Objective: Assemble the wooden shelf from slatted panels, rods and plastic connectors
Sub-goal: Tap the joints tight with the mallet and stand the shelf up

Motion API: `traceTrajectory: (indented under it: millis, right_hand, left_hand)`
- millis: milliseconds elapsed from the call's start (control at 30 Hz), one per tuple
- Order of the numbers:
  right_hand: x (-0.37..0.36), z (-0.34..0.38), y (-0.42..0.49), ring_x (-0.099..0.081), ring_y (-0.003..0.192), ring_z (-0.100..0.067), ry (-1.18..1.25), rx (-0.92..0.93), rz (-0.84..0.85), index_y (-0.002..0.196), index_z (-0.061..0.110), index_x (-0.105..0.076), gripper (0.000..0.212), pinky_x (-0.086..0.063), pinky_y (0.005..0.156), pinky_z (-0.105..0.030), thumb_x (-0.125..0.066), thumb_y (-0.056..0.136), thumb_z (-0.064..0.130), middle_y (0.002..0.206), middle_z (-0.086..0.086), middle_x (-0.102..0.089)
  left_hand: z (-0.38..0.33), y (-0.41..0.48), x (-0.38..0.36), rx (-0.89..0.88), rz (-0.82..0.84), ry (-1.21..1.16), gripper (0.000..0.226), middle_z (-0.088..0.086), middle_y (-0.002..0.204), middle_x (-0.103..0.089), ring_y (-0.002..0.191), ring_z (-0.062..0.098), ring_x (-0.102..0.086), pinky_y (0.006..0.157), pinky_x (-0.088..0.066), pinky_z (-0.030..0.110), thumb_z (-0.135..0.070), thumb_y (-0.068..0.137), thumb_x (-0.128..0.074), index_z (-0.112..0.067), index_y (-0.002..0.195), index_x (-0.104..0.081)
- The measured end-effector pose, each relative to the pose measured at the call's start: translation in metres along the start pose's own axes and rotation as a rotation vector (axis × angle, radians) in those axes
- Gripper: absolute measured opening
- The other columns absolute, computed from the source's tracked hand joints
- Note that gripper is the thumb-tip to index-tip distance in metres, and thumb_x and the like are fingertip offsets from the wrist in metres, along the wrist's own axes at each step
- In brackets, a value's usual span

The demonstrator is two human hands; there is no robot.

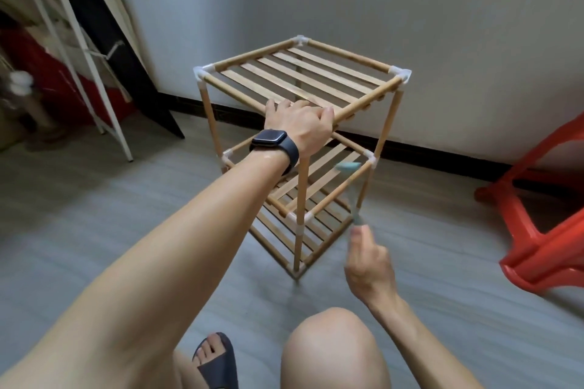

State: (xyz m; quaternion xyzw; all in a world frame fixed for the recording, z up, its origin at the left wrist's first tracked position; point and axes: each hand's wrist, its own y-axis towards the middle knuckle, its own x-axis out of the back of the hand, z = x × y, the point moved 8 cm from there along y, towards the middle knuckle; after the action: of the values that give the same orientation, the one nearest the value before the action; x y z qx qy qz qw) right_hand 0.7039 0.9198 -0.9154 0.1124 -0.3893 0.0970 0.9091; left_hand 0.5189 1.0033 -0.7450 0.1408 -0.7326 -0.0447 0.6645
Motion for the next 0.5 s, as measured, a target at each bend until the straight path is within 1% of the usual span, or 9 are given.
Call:
traceTrajectory:
  millis: [67,100,167,233,300,333,400,433,500]
  right_hand:
    - [-0.025,-0.023,-0.004,-0.065,0.077,-0.028,-0.249,-0.115,0.22,0.093,0.026,-0.047,0.037,-0.043,0.061,-0.035,-0.018,0.107,0.045,0.084,-0.006,-0.066]
    - [-0.026,-0.027,-0.006,-0.063,0.073,-0.031,-0.203,-0.124,0.189,0.088,0.026,-0.046,0.037,-0.042,0.059,-0.037,-0.02,0.107,0.045,0.079,-0.005,-0.066]
    - [-0.011,-0.019,-0.006,-0.053,0.053,-0.021,-0.029,-0.109,0.022,0.083,0.027,-0.04,0.032,-0.032,0.047,-0.032,-0.023,0.107,0.04,0.061,0.002,-0.057]
    - [-0.016,-0.016,-0.006,-0.057,0.058,-0.021,-0.096,-0.102,0.082,0.089,0.025,-0.042,0.032,-0.034,0.05,-0.032,-0.02,0.107,0.041,0.069,0.002,-0.06]
    - [-0.026,-0.021,-0.006,-0.062,0.076,-0.033,-0.259,-0.15,0.206,0.091,0.024,-0.046,0.036,-0.042,0.06,-0.038,-0.021,0.107,0.044,0.081,-0.006,-0.065]
    - [-0.021,-0.018,-0.005,-0.06,0.071,-0.032,-0.191,-0.138,0.14,0.088,0.023,-0.045,0.035,-0.039,0.056,-0.037,-0.022,0.107,0.043,0.075,-0.005,-0.064]
    - [-0.01,-0.008,-0.002,-0.05,0.052,-0.018,-0.056,-0.094,0.009,0.088,0.022,-0.045,0.038,-0.029,0.046,-0.031,-0.017,0.105,0.043,0.061,0.005,-0.054]
    - [-0.014,-0.004,0.0,-0.049,0.053,-0.015,-0.12,-0.078,0.059,0.094,0.021,-0.048,0.046,-0.029,0.047,-0.028,-0.01,0.102,0.046,0.065,0.006,-0.054]
    - [-0.038,-0.017,-0.003,-0.063,0.077,-0.027,-0.345,-0.112,0.288,0.107,0.019,-0.055,0.056,-0.044,0.062,-0.034,-0.006,0.103,0.048,0.089,-0.004,-0.066]
  left_hand:
    - [-0.003,0.0,-0.002,-0.001,0.002,-0.015,0.052,0.001,0.119,-0.064,0.113,0.029,-0.053,0.103,-0.027,0.053,-0.046,0.102,-0.016,-0.031,0.108,-0.066]
    - [-0.005,-0.001,-0.003,0.0,0.009,-0.018,0.052,0.001,0.12,-0.064,0.113,0.029,-0.052,0.102,-0.027,0.053,-0.046,0.102,-0.016,-0.031,0.109,-0.066]
    - [-0.004,0.002,-0.001,0.003,0.004,-0.024,0.05,0.002,0.12,-0.063,0.113,0.03,-0.052,0.1,-0.028,0.051,-0.047,0.102,-0.018,-0.033,0.11,-0.065]
    - [-0.002,0.003,-0.001,0.008,0.021,-0.032,0.048,0.002,0.12,-0.063,0.112,0.029,-0.051,0.099,-0.029,0.05,-0.048,0.101,-0.019,-0.036,0.11,-0.064]
    - [-0.003,0.004,-0.005,-0.009,0.033,-0.025,0.048,0.0,0.12,-0.063,0.113,0.029,-0.051,0.097,-0.029,0.05,-0.051,0.101,-0.018,-0.039,0.111,-0.064]
    - [-0.002,0.004,-0.006,-0.015,0.045,-0.023,0.049,-0.001,0.122,-0.062,0.114,0.029,-0.051,0.097,-0.028,0.05,-0.054,0.101,-0.018,-0.04,0.112,-0.064]
    - [0.004,0.005,-0.005,-0.016,0.037,-0.026,0.054,-0.003,0.125,-0.061,0.116,0.028,-0.05,0.096,-0.029,0.05,-0.058,0.1,-0.016,-0.041,0.115,-0.065]
    - [0.006,0.005,-0.004,-0.025,0.032,-0.027,0.056,-0.004,0.126,-0.061,0.116,0.028,-0.051,0.095,-0.029,0.049,-0.06,0.1,-0.015,-0.041,0.116,-0.065]
    - [0.006,0.003,-0.005,-0.056,0.054,-0.021,0.057,-0.005,0.13,-0.059,0.119,0.027,-0.05,0.096,-0.029,0.049,-0.061,0.1,-0.015,-0.042,0.118,-0.065]
